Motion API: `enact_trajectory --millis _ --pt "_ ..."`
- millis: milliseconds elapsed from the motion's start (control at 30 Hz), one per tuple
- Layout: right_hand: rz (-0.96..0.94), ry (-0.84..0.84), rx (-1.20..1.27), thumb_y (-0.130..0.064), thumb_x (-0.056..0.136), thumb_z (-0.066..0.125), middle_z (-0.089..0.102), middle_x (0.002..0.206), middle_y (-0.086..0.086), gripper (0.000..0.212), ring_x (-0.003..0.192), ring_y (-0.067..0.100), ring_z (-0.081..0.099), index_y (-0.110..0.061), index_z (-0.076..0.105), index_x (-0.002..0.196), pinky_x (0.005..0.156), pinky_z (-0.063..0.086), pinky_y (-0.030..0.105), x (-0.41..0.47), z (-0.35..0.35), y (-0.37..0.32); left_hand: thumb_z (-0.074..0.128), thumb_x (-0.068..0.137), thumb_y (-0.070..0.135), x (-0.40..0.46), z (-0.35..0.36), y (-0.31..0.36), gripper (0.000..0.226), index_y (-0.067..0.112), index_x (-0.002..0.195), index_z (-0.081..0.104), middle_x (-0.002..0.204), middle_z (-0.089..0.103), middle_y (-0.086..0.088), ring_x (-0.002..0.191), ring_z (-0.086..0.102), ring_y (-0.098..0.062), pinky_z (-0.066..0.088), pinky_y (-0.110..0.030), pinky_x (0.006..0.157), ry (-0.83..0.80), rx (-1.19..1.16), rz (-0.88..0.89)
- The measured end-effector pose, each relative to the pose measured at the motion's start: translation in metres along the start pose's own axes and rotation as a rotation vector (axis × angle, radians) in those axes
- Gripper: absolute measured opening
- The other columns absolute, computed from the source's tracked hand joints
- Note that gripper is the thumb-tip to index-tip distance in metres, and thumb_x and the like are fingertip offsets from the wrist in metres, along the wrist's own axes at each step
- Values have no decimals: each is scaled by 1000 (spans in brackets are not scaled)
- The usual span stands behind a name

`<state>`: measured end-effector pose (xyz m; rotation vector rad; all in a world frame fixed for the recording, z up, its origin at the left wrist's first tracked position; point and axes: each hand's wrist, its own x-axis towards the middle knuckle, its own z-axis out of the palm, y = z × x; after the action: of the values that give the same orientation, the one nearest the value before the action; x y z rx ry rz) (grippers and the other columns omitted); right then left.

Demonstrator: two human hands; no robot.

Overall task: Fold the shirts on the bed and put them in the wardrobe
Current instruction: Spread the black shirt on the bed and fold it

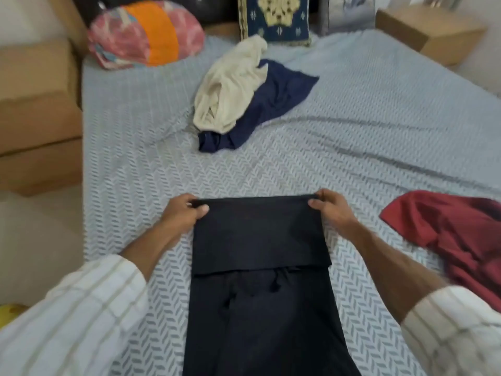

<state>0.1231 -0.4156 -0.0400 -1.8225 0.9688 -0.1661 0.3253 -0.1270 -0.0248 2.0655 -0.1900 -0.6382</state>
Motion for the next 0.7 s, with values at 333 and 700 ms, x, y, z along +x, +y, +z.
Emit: enact_trajectory --millis 333,700 --pt "-357 -80 -239 -3 82 74 73 88 -10 21 83 -2 64 -23 73 89 78 42 8 -157 -68 -26 86 70 5 -150 -54 22 25 24 81 75 79 73 10 73 65 4 43 -10 68 -81 230 326" --pt "-548 -36 -466 -11 67 87 66 90 -30 38 93 -2 58 -42 67 78 95 40 47 -305 -57 77 79 57 -11 -283 -51 -88 45 30 70 66 88 63 17 88 50 -3 41 -17 73 -109 468 648"
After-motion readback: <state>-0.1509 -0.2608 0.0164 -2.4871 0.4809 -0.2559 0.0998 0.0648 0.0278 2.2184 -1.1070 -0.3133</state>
